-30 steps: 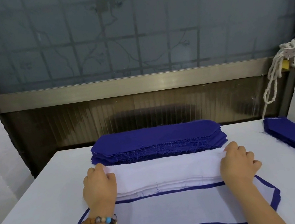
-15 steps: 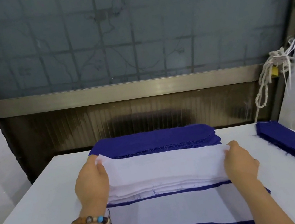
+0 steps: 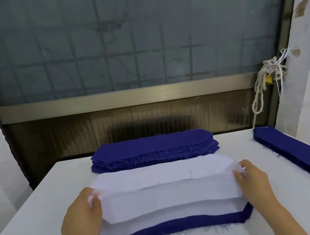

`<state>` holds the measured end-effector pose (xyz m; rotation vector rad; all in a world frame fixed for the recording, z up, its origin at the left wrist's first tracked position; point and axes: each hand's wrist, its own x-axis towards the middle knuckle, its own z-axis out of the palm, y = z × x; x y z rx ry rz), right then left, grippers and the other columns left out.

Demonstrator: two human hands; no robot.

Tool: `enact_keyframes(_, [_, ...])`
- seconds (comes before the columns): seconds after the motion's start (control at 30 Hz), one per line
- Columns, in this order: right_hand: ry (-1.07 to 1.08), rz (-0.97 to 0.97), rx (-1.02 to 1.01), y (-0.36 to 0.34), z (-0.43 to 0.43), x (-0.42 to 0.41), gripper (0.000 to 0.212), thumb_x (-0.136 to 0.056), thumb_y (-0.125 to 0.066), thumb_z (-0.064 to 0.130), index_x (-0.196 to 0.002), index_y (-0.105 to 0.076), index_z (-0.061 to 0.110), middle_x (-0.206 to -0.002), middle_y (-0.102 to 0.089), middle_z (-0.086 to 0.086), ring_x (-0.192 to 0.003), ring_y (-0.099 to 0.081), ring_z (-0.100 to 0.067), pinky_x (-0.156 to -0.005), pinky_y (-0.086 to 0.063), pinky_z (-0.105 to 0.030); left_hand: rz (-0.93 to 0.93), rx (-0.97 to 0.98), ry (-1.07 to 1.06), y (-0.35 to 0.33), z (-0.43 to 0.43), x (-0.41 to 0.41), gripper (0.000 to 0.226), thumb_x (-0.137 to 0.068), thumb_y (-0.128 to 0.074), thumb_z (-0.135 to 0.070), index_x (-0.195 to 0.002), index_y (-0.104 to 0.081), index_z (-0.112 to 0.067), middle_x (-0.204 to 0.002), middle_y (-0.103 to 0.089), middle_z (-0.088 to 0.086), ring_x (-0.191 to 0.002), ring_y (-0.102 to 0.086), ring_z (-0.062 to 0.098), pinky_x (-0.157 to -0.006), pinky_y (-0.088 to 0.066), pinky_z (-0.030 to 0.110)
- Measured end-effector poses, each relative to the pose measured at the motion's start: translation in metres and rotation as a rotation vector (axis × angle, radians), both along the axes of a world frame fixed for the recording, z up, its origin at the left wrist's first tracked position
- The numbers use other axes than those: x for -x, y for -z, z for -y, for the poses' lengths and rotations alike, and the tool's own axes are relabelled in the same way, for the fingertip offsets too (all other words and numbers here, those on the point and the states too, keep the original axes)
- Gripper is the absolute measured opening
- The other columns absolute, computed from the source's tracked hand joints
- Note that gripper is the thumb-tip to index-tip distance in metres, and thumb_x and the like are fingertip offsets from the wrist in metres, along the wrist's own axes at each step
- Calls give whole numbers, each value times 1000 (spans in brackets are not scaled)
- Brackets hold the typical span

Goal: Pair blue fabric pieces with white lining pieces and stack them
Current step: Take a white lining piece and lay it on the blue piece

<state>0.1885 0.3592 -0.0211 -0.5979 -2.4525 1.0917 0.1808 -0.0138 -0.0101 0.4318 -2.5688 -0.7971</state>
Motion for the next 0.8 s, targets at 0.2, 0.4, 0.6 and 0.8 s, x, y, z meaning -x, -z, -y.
enact_keyframes(0.2, [-43, -46, -77, 21, 6, -16, 8, -96, -47, 6, -94, -48, 14, -68, -52, -3, -63, -48, -20, -59, -38, -30, 100, -5, 26, 25, 1, -13, 22, -99, -43, -30, -112, -57, -20, -87, -64, 2, -76, -59, 17, -73, -50, 33])
enact_keyframes(0.4, [-13, -41, -86, 23, 5, -20, 10, -92, -52, 6, -89, -46, 12, -64, -49, -2, -61, -45, -23, -55, -34, -34, 85, -63, 40, 26, 1, -16, 27, -98, -48, -22, -123, -40, -24, -64, -59, 5, -60, -58, 17, -56, -49, 30])
enact_keyframes(0.6, [16, -39, -33, 26, 5, -22, 26, -93, -54, 9, -116, -43, 14, -64, -52, -8, -60, -50, -25, -52, -33, -32, 51, -114, 42, 30, 3, -14, 34, -96, -52, -17, -127, -38, -22, -61, -58, 7, -58, -58, 19, -52, -44, 28])
enact_keyframes(0.8, [60, -46, -20, 29, 4, -23, 33, -93, -52, 6, -122, -40, 11, -63, -48, -10, -60, -48, -26, -53, -34, -34, 4, -73, 35, 32, 7, -14, 21, -93, -54, -9, -109, -43, -18, -58, -53, 8, -55, -55, 24, -57, -48, 36])
